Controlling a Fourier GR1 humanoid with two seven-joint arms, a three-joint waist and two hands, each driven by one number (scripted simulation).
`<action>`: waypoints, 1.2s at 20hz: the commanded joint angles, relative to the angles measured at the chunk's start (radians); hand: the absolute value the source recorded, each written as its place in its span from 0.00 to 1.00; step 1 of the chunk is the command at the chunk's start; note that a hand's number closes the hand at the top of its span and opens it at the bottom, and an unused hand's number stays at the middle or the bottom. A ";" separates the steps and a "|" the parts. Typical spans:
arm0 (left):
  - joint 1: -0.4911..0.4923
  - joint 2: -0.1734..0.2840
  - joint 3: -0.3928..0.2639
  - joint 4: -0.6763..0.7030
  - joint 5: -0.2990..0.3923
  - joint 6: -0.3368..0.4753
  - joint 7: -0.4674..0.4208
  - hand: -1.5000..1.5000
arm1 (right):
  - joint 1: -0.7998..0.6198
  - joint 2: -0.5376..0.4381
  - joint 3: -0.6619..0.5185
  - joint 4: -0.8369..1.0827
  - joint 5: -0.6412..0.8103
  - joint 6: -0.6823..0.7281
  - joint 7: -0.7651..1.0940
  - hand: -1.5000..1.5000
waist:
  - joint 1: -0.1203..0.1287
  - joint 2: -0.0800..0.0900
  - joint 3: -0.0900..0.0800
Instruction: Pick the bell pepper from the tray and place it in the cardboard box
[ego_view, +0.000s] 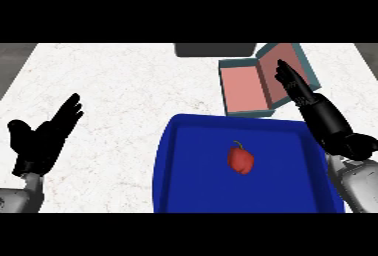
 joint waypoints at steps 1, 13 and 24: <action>0.009 -0.034 0.021 -0.005 -0.004 0.029 -0.027 0.50 | 0.096 0.009 -0.062 -0.076 0.051 -0.131 0.003 1.00 | -0.017 -0.001 -0.011; 0.062 -0.154 0.097 -0.095 0.055 0.169 -0.089 0.50 | 0.563 0.010 -0.256 -0.145 0.508 -0.839 0.093 0.00 | -0.090 -0.015 -0.018; 0.023 -0.160 0.051 -0.164 0.038 0.174 -0.033 0.50 | 0.875 -0.142 -0.016 -0.505 0.822 -0.466 0.612 0.00 | -0.028 0.007 -0.025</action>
